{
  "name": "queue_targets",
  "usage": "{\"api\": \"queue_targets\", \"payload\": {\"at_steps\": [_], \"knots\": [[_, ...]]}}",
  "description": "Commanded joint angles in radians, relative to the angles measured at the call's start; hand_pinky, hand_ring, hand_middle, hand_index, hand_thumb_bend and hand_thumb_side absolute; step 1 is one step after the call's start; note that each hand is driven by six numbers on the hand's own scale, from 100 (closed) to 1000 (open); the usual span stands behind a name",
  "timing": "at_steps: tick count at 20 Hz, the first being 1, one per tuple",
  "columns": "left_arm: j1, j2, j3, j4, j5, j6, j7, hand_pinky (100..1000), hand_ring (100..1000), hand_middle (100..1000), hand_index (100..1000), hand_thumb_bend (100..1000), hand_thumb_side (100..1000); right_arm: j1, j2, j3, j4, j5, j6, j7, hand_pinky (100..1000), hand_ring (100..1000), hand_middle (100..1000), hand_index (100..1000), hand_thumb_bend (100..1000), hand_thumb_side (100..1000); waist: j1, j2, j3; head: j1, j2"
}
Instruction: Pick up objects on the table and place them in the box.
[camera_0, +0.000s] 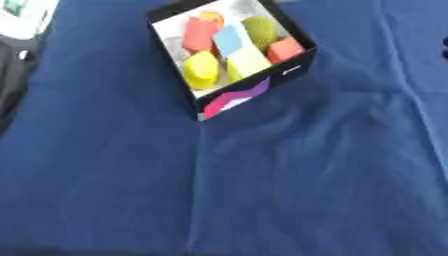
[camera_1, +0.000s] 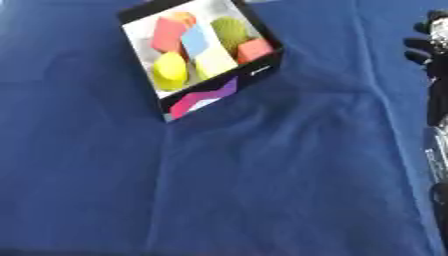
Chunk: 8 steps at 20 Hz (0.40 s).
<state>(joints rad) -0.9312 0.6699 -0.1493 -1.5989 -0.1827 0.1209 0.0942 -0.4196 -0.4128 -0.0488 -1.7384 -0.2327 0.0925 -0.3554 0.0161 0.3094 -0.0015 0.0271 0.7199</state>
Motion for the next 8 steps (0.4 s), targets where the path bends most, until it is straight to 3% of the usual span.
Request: {"api": "queue_targets", "payload": {"at_steps": [1, 3, 4, 8], "knots": [[0.059, 0.056, 0.062, -0.116, 0.141, 0.024, 0.082, 758, 685, 731, 789, 100, 578, -0.002, -0.036, -0.018, -0.025, 0.005, -0.004, -0.013, 773, 742, 732, 820, 100, 660, -0.013, -0.038, 0.004, -0.018, -0.012], [0.125, 0.059, 0.086, -0.163, 0.198, 0.022, 0.114, 753, 667, 710, 771, 100, 593, 0.002, -0.037, -0.023, -0.029, 0.005, -0.006, -0.018, 772, 744, 733, 820, 100, 655, -0.018, -0.035, 0.007, -0.019, -0.023], [0.156, 0.053, 0.1, -0.183, 0.209, 0.017, 0.126, 757, 621, 651, 721, 100, 614, 0.006, -0.039, -0.026, -0.031, 0.006, -0.008, -0.021, 766, 740, 729, 819, 100, 651, -0.02, -0.034, 0.01, -0.022, -0.027], [0.251, -0.007, 0.145, -0.249, 0.246, -0.008, 0.151, 754, 631, 670, 746, 100, 639, 0.012, -0.046, -0.034, -0.035, 0.012, -0.013, -0.035, 769, 756, 745, 821, 100, 637, -0.026, -0.03, 0.016, -0.03, -0.039]]}}
